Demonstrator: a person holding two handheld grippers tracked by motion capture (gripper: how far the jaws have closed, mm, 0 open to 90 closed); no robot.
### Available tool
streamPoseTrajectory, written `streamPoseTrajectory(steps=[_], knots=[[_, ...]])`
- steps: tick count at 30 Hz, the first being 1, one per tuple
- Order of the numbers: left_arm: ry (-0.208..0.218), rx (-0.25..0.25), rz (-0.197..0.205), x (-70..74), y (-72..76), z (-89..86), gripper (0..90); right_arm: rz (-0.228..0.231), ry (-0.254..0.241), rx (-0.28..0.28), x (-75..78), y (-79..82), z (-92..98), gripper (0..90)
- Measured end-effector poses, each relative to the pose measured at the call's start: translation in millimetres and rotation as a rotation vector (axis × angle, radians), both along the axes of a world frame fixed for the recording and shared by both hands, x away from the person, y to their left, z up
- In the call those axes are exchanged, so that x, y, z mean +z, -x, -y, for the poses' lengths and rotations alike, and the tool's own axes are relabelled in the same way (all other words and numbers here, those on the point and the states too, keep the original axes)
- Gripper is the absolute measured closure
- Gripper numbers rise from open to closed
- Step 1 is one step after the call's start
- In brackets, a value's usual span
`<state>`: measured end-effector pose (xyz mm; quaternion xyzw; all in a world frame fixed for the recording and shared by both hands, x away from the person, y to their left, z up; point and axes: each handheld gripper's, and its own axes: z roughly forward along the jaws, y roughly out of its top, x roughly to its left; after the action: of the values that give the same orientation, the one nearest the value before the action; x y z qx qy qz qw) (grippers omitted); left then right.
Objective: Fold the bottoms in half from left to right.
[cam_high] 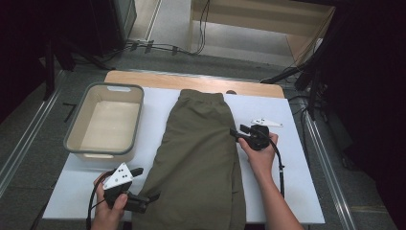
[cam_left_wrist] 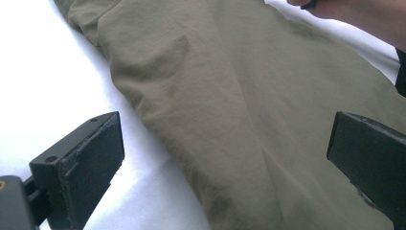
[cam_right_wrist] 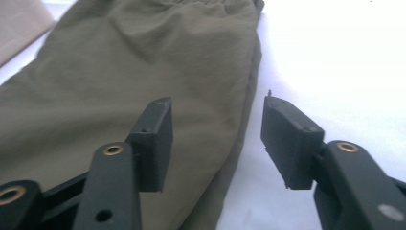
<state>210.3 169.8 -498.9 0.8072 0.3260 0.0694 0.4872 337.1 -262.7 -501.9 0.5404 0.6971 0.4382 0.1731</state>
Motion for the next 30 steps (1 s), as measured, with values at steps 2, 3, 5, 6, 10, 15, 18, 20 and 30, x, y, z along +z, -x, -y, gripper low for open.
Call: streamPoseTrajectory(steps=[2, 3, 5, 6, 10, 15, 18, 20, 30], knots=[[0.0, 0.001, 0.001, 0.2, 0.6, 1.3, 0.0, 0.007, -0.006, 0.005, 1.8, 6.3, 1.1, 39.2], [-0.001, -0.003, 0.003, 0.4, 0.6, 1.8, 0.0, 0.008, -0.005, 0.005, 2.2, 9.1, 1.5, 38.3], [-0.003, -0.004, 0.004, 0.6, 1.1, 2.5, 0.0, 0.015, -0.001, 0.006, 2.1, 13.5, 1.7, 36.6], [-0.003, -0.004, 0.004, 0.6, 1.2, 2.7, 0.0, 0.012, -0.002, 0.007, 2.0, 16.0, 1.6, 36.4], [-0.003, -0.005, 0.005, 0.7, 1.7, 3.3, 0.0, 0.007, -0.003, 0.026, 0.6, 24.1, -0.6, 36.4], [-0.004, -0.009, 0.006, 0.8, 2.1, 3.8, 0.0, 0.003, 0.008, 0.049, -3.4, 33.8, -5.4, 36.7], [-0.007, -0.012, 0.007, 0.8, 2.3, 4.3, 0.0, -0.003, 0.01, 0.067, -6.3, 39.6, -8.9, 37.3], [-0.007, -0.014, 0.008, 0.9, 2.6, 4.8, 0.0, -0.009, 0.014, 0.081, -8.2, 43.1, -11.5, 37.4], [-0.009, -0.009, 0.009, 1.3, 2.1, 3.1, 0.0, -0.061, 0.014, 0.071, -15.4, 57.0, -21.8, 37.2]])
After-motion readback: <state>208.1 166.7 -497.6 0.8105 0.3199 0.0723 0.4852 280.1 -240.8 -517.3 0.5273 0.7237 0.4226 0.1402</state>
